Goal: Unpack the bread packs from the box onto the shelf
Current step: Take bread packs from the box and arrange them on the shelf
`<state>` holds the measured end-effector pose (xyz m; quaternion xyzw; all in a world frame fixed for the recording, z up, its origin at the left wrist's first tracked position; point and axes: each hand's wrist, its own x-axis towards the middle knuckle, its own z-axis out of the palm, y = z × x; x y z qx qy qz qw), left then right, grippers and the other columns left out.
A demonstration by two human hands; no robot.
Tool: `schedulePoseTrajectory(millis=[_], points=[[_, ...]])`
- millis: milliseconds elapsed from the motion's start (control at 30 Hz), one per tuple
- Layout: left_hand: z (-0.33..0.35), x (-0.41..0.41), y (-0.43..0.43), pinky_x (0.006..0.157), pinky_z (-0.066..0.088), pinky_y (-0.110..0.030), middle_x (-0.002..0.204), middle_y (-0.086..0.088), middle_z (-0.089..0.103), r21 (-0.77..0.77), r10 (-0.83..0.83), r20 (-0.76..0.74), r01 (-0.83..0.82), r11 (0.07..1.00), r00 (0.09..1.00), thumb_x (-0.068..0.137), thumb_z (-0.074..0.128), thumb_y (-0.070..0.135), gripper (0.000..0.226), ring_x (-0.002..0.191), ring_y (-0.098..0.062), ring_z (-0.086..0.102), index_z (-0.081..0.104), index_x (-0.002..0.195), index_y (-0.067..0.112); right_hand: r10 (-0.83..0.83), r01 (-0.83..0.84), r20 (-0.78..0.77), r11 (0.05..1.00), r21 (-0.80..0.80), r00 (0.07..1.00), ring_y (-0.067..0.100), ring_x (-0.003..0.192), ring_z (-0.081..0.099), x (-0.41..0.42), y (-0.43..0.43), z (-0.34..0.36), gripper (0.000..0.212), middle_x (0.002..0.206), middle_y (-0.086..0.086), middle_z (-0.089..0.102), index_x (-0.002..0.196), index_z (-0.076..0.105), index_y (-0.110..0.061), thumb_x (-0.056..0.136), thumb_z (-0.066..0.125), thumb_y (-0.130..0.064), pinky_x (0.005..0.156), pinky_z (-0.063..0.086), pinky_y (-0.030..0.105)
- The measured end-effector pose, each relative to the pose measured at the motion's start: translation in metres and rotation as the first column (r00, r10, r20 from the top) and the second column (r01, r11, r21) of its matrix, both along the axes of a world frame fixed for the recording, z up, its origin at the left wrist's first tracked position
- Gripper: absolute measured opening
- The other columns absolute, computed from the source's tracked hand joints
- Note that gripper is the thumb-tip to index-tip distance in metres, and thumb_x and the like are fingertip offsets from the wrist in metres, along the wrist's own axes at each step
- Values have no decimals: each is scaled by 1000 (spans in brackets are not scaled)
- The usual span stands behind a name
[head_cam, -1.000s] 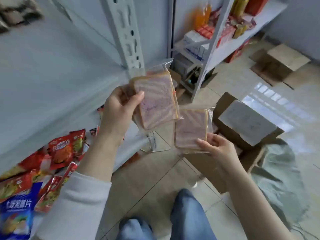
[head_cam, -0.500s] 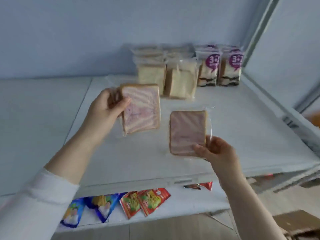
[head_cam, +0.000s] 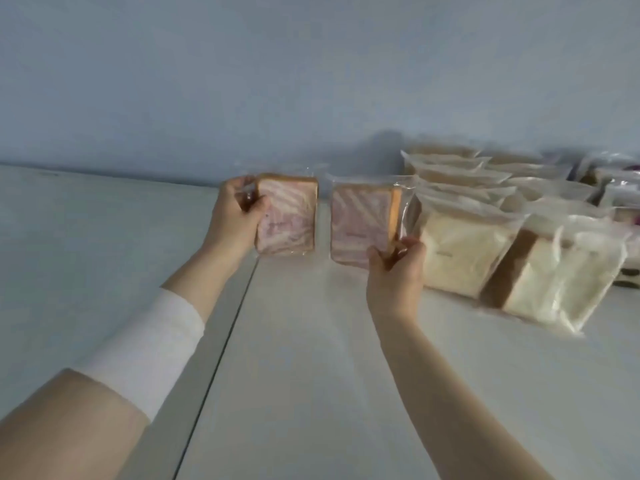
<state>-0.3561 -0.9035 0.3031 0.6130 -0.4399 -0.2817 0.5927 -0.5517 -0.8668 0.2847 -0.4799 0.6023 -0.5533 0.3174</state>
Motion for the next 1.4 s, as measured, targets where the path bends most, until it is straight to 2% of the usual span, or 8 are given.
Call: schedulePoseTrajectory(millis=[167, 400, 633, 833, 933, 1067, 1167, 1400], points=[[-16, 11, -63, 100, 45, -42, 112, -10, 58, -25, -52, -69, 50, 998, 996, 88, 55, 1, 33, 101, -19, 56, 46, 119, 5, -113, 116, -46, 991, 69, 993, 31, 109, 53, 34, -62, -13, 36, 119, 19, 56, 121, 40, 3, 89, 55, -7, 86, 35, 25], [-32, 14, -116, 67, 42, -2, 94, 0, 55, -153, -76, 11, 77, 985, 997, 86, 59, 2, 27, 73, 5, 53, 50, 111, 7, -236, 275, -233, 949, 154, 944, 33, 120, 42, 39, -116, -25, 38, 129, 19, 40, 122, 47, -2, 89, 57, -19, 105, 32, 35], [-32, 16, -129, 73, 42, -4, 115, -16, 55, -96, -68, 89, 76, 992, 994, 86, 61, 5, 40, 92, -15, 53, 43, 121, -2, -311, 326, -147, 941, 90, 939, 25, 118, 51, 48, -132, -23, 52, 129, 13, 52, 131, 37, -7, 85, 60, -7, 104, 37, 32], [-24, 19, -83, 106, 34, -34, 130, -24, 45, -47, -54, 312, 72, 996, 949, 83, 64, 6, 56, 122, -33, 45, 36, 130, -6, -114, 211, -490, 966, 147, 864, 26, 140, 21, 47, -93, -16, 65, 153, 13, 20, 147, 9, -9, 94, 46, -9, 111, 13, 28], [-12, 3, -30, 102, 34, -38, 124, -23, 50, -138, -30, 617, 146, 980, 786, 79, 66, 3, 50, 119, -37, 46, 46, 124, -4, -49, 115, -666, 992, 57, 744, 31, 131, 31, 43, -36, -7, 61, 143, 14, 33, 141, 27, -8, 88, 56, -14, 107, 23, 34], [6, -58, 48, 91, 39, -44, 117, -17, 55, -42, -134, 912, 414, 910, 387, 76, 68, 12, 44, 112, -37, 51, 55, 118, 5, -41, 12, -795, 999, -42, 605, 39, 114, 49, 1, 55, 4, 52, 126, 19, 51, 124, 52, -4, 76, 71, -10, 92, 43, 46], [15, -131, 106, 87, 41, -43, 114, -16, 56, 50, -180, 963, 523, 851, 201, 77, 68, 15, 41, 107, -37, 53, 56, 116, 7, -91, 119, -833, 992, -30, 545, 43, 108, 53, -67, 127, 5, 51, 120, 21, 55, 118, 57, -3, 71, 76, -8, 80, 47, 49], [-3, -375, 253, 92, 33, -38, 125, -11, 46, 257, -356, 934, 750, 609, -31, 90, 51, 18, 37, 114, -30, 43, 43, 126, 14, -180, 594, -873, 791, 146, 454, 32, 124, 34, -286, 313, -19, 47, 136, 12, 37, 131, 41, -12, 87, 57, -18, 96, 36, 44]])
